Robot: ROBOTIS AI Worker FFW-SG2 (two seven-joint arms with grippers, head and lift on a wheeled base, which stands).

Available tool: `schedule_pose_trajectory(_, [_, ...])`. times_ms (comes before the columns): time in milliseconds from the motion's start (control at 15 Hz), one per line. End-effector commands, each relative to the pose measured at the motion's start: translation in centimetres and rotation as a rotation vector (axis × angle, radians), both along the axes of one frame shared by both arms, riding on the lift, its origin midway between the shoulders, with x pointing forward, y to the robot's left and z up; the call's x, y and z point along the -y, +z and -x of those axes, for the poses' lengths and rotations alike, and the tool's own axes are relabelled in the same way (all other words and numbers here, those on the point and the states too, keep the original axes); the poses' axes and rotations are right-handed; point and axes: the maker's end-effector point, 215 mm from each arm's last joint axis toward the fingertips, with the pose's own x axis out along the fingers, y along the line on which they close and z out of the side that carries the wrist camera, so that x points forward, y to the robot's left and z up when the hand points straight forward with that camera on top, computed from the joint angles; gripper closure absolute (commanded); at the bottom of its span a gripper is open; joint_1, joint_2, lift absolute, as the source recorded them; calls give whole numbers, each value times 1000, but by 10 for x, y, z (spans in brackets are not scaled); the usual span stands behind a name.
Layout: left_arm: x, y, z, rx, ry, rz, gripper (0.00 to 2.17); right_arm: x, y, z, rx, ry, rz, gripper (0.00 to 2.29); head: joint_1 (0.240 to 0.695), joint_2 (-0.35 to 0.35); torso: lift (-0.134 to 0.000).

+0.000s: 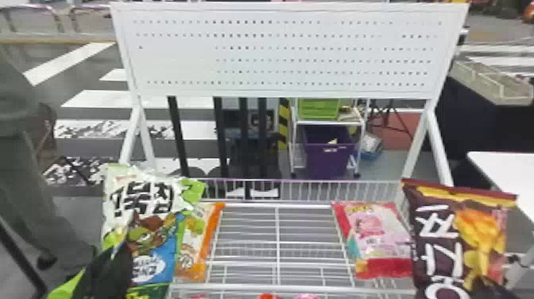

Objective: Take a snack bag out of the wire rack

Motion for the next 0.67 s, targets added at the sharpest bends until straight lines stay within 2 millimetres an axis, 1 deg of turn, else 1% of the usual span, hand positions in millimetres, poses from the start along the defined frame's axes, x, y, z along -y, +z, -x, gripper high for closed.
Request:
schedule_pose_trajectory(0, [0,0,0,0,0,-1,2142,0,-1,1,-2,0,0,2253,499,0,0])
schedule_pose_trajectory(600, [1,1,0,1,-2,0,2142,0,-4,1,-8,5,2,2253,499,0,0])
